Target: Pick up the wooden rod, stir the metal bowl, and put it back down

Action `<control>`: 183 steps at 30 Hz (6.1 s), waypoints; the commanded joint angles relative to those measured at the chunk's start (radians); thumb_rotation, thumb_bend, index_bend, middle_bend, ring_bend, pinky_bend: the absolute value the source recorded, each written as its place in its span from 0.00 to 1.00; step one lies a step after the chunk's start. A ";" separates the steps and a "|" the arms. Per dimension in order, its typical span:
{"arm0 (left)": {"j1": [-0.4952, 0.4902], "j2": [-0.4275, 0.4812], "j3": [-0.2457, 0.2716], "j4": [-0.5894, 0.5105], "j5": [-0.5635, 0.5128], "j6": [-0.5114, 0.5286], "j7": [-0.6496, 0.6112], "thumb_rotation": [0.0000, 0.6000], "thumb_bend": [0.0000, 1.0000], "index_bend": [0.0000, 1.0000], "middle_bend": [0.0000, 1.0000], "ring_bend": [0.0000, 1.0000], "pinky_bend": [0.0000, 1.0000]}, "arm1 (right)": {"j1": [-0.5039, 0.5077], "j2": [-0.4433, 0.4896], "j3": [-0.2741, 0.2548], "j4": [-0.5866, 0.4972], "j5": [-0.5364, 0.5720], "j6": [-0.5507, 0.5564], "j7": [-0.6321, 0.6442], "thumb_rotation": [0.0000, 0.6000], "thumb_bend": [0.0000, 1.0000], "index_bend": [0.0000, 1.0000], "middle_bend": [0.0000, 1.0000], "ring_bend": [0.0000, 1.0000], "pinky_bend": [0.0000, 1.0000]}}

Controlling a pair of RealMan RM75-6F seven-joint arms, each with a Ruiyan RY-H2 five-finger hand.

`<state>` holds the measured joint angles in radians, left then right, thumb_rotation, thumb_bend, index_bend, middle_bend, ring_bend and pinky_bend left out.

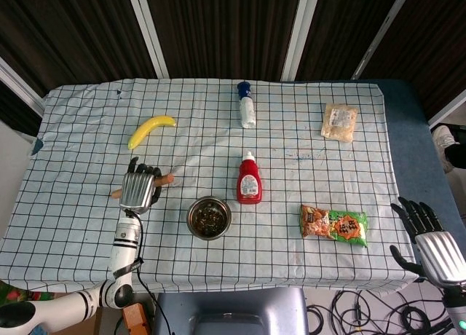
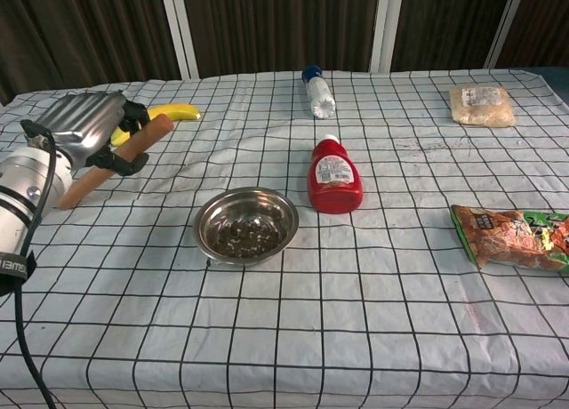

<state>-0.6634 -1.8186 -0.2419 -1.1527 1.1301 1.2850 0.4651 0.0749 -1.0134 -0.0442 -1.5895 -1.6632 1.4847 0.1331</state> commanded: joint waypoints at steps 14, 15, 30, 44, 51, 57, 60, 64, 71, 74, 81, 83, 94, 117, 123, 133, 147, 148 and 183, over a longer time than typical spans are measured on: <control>0.161 0.125 -0.135 -0.270 0.007 0.006 -0.804 1.00 0.54 0.65 0.59 0.38 0.40 | 0.001 -0.006 -0.008 -0.003 -0.017 -0.003 -0.020 1.00 0.31 0.00 0.00 0.00 0.00; 0.166 0.132 -0.135 -0.276 0.002 -0.006 -0.822 1.00 0.54 0.65 0.59 0.38 0.40 | 0.000 -0.007 -0.008 -0.003 -0.018 -0.002 -0.021 1.00 0.32 0.00 0.00 0.00 0.00; 0.164 0.134 -0.179 -0.258 -0.068 -0.143 -0.967 1.00 0.52 0.63 0.58 0.36 0.38 | 0.000 -0.008 -0.007 -0.002 -0.017 0.000 -0.023 1.00 0.32 0.00 0.00 0.00 0.00; 0.141 0.241 -0.262 -0.351 -0.127 -0.500 -1.332 1.00 0.33 0.50 0.68 0.37 0.46 | -0.003 -0.003 -0.005 -0.001 -0.016 0.007 -0.008 1.00 0.32 0.00 0.00 0.00 0.00; 0.124 0.205 -0.291 -0.299 -0.098 -0.535 -1.451 1.00 0.27 0.61 0.79 0.48 0.69 | -0.003 0.007 -0.003 0.004 -0.011 0.011 0.021 1.00 0.32 0.00 0.00 0.00 0.00; 0.100 0.158 -0.292 -0.221 -0.057 -0.551 -1.521 0.80 0.25 0.69 0.89 0.59 0.81 | -0.007 0.012 0.001 0.010 -0.007 0.022 0.041 1.00 0.32 0.00 0.00 0.00 0.00; 0.087 0.144 -0.286 -0.188 -0.049 -0.560 -1.527 0.79 0.24 0.75 0.97 0.68 0.90 | -0.008 0.014 0.002 0.013 -0.007 0.024 0.049 1.00 0.32 0.00 0.00 0.00 0.00; 0.080 0.137 -0.277 -0.173 -0.041 -0.565 -1.530 0.86 0.28 0.87 1.00 0.79 0.99 | -0.007 0.016 0.003 0.016 -0.007 0.024 0.056 1.00 0.32 0.00 0.00 0.00 0.00; 0.091 0.121 -0.265 -0.187 0.005 -0.503 -1.545 1.00 0.76 0.94 1.00 0.84 1.00 | -0.007 0.016 0.000 0.016 -0.013 0.024 0.056 1.00 0.32 0.00 0.00 0.00 0.00; 0.102 0.120 -0.264 -0.206 0.030 -0.468 -1.567 1.00 0.87 0.95 1.00 0.87 1.00 | -0.007 0.016 -0.001 0.015 -0.016 0.024 0.054 1.00 0.32 0.00 0.00 0.00 0.00; 0.142 0.112 -0.264 -0.258 0.097 -0.319 -1.603 1.00 0.94 0.96 1.00 0.92 1.00 | -0.005 0.022 -0.005 0.014 -0.018 0.017 0.063 1.00 0.32 0.00 0.00 0.00 0.00; 0.156 0.125 -0.260 -0.295 0.129 -0.271 -1.602 1.00 0.94 0.97 1.00 0.92 1.00 | -0.003 0.026 -0.004 0.015 -0.014 0.014 0.071 1.00 0.32 0.00 0.00 0.00 0.00; 0.061 0.036 -0.206 -0.331 0.270 -0.154 -1.433 1.00 0.94 0.96 1.00 0.91 1.00 | 0.006 0.043 -0.015 0.011 -0.030 0.000 0.114 1.00 0.31 0.00 0.00 0.00 0.00; -0.017 -0.071 -0.071 -0.212 0.314 -0.140 -1.451 1.00 0.93 0.96 1.00 0.90 1.00 | -0.008 0.066 -0.025 0.061 -0.058 0.056 0.237 1.00 0.32 0.00 0.00 0.00 0.00; 0.005 -0.032 -0.024 -0.237 0.322 -0.145 -1.472 1.00 0.94 0.96 1.00 0.90 1.00 | -0.013 0.065 -0.023 0.062 -0.057 0.069 0.240 1.00 0.32 0.00 0.00 0.00 0.00; 0.005 -0.050 0.003 -0.168 0.312 -0.169 -1.511 1.00 0.98 0.96 1.00 0.90 1.00 | -0.017 0.062 -0.024 0.066 -0.072 0.089 0.243 1.00 0.32 0.00 0.00 0.00 0.00; -0.005 -0.089 0.009 -0.099 0.338 -0.140 -1.532 1.00 0.99 0.96 1.00 0.90 1.00 | -0.033 0.063 -0.011 0.078 -0.049 0.120 0.283 1.00 0.32 0.00 0.00 0.00 0.00; -0.006 -0.084 0.003 -0.110 0.342 -0.131 -1.528 1.00 0.99 0.96 1.00 0.90 1.00 | -0.033 0.064 -0.011 0.079 -0.049 0.121 0.284 1.00 0.32 0.00 0.00 0.00 0.00; -0.001 -0.003 -0.078 -0.142 0.354 0.009 -1.390 1.00 0.93 0.95 1.00 0.90 1.00 | -0.030 0.067 -0.010 0.071 -0.049 0.096 0.269 1.00 0.32 0.00 0.00 0.00 0.00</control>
<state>-0.6909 -1.8701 -0.3139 -1.2664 1.4703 1.2454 -1.0015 0.0443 -0.9465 -0.0540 -1.5175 -1.7120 1.5819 0.4027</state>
